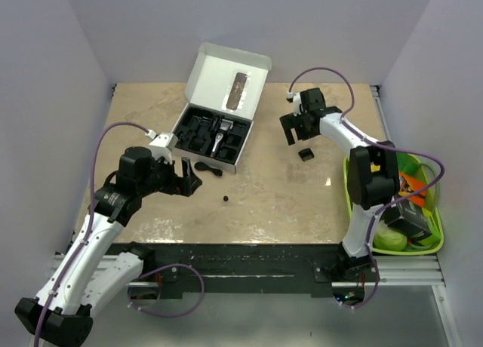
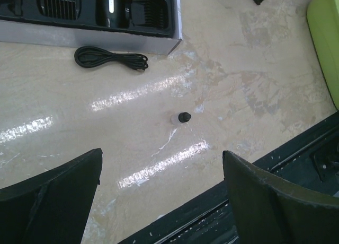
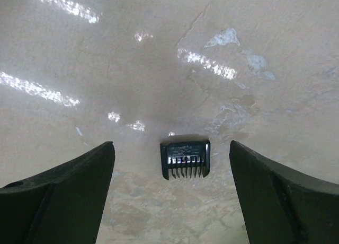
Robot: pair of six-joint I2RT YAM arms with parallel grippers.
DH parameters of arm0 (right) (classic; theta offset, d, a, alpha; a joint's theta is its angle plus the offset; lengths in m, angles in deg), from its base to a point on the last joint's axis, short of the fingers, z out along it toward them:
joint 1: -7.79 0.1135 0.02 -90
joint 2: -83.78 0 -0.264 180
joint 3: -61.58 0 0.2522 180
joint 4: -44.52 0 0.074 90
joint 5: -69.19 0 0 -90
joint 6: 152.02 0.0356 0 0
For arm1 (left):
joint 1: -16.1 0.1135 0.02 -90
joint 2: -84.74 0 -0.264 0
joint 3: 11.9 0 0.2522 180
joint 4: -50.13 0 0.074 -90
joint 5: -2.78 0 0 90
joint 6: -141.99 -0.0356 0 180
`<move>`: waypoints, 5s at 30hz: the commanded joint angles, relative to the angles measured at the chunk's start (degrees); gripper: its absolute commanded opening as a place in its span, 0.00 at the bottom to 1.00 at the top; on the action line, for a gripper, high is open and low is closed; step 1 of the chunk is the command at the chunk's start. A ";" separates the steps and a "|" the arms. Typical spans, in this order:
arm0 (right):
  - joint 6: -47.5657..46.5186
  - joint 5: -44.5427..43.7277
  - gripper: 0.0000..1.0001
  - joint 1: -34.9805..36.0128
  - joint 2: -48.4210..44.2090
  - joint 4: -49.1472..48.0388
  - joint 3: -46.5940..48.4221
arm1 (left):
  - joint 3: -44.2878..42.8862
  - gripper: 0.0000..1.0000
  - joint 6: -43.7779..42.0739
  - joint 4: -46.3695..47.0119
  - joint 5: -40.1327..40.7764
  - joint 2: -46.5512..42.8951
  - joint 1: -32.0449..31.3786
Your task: Sort the hair-cutting tools
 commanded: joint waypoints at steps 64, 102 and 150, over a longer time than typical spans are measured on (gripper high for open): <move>-4.03 5.50 0.41 -3.46 -1.57 3.59 -2.53 | 0.29 1.00 -0.26 0.28 -4.41 -2.72 -0.62; -15.62 13.58 0.45 18.08 18.72 8.34 42.47 | -9.12 1.00 1.76 -3.15 3.32 5.80 -0.62; -26.88 18.77 0.55 15.71 30.85 8.69 46.52 | -7.72 1.00 0.88 -1.75 3.59 11.17 -0.62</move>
